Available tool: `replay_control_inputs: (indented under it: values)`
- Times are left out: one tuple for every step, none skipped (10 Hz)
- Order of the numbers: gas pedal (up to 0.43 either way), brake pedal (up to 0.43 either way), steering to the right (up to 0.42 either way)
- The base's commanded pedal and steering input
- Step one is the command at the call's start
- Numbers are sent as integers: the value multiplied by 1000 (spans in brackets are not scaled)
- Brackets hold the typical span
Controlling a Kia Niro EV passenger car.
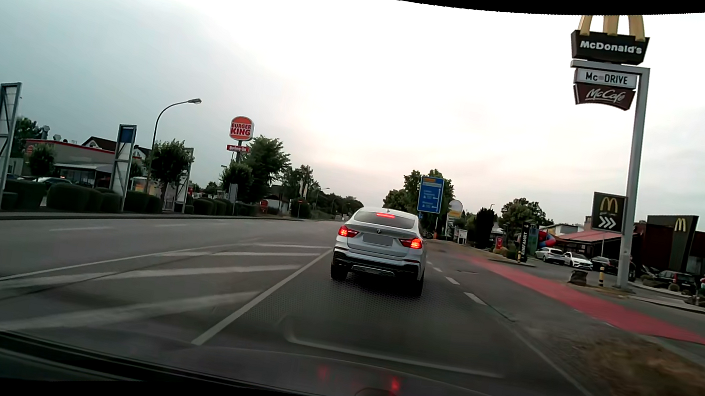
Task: Follow the waypoints while adhering to traffic rules and regulations
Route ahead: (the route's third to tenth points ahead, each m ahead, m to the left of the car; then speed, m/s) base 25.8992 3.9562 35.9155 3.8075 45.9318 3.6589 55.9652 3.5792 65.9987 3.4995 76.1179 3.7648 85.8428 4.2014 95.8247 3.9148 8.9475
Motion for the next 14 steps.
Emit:
replay_control_inputs:
  values:
    - [0,6,-24]
    - [0,6,-20]
    - [0,6,-16]
    - [0,6,-11]
    - [0,6,-7]
    - [0,6,-6]
    - [150,6,-5]
    - [268,6,-5]
    - [311,6,-5]
    - [331,6,-4]
    - [350,6,-4]
    - [358,6,0]
    - [358,6,9]
    - [358,6,16]
